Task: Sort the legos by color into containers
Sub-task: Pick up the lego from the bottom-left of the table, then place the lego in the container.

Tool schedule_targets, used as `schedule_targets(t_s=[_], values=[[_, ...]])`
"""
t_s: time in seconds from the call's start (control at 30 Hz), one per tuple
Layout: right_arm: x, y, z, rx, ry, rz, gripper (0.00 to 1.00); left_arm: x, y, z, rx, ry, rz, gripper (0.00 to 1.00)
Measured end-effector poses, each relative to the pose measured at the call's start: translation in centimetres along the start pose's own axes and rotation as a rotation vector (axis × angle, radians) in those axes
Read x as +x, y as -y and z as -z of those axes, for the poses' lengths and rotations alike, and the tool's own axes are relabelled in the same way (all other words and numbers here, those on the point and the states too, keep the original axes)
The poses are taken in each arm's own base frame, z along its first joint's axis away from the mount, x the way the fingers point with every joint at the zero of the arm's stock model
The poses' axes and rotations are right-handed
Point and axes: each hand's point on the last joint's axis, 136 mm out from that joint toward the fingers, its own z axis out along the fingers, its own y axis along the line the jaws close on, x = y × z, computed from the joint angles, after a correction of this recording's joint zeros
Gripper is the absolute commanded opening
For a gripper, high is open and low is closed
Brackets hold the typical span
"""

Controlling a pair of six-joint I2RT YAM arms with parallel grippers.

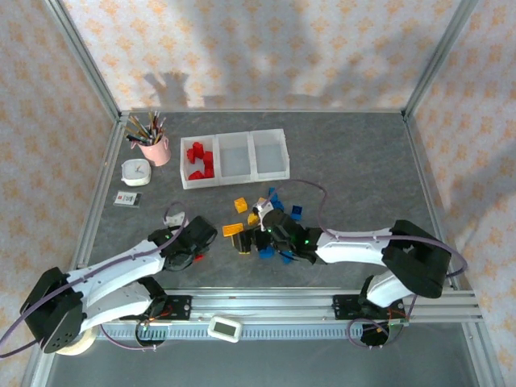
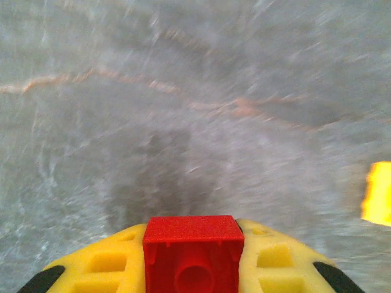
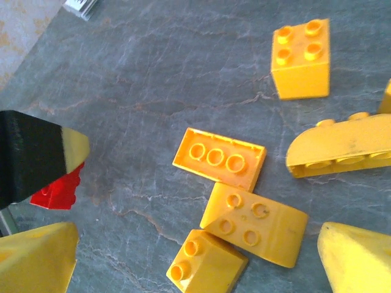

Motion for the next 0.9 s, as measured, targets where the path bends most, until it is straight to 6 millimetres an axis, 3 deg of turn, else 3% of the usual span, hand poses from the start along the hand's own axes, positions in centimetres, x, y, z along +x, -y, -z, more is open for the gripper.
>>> schedule_targets(t_s=[0.17, 0.3, 0.53, 0.8, 0.9], values=[[-2.8, 1.8, 1.0, 0.041, 0.064, -0.05, 1.0, -4.8, 3.2, 2.2, 0.065, 0.107, 0.016, 0.24], [-4.5, 3.3, 1.4, 0.095, 0.097, -0.077, 1.0, -9.6, 4.7, 2.0, 0.053, 0.18, 0.042, 0.24], [-7.2, 5.7, 2.0, 0.169, 0.154, -0.137, 1.0, -17.2, 8.3, -0.4, 0.006, 0.245, 0.013, 0.23], [-7.7, 7.3, 2.3, 0.212, 0.166, -0.164, 1.0, -23.9, 11.7, -5.1, -0.041, 0.279, -0.021, 0.24], [-7.8, 7.4, 2.4, 0.217, 0.167, -0.166, 1.0, -25.6, 12.0, -6.7, -0.067, 0.285, -0.032, 0.32]])
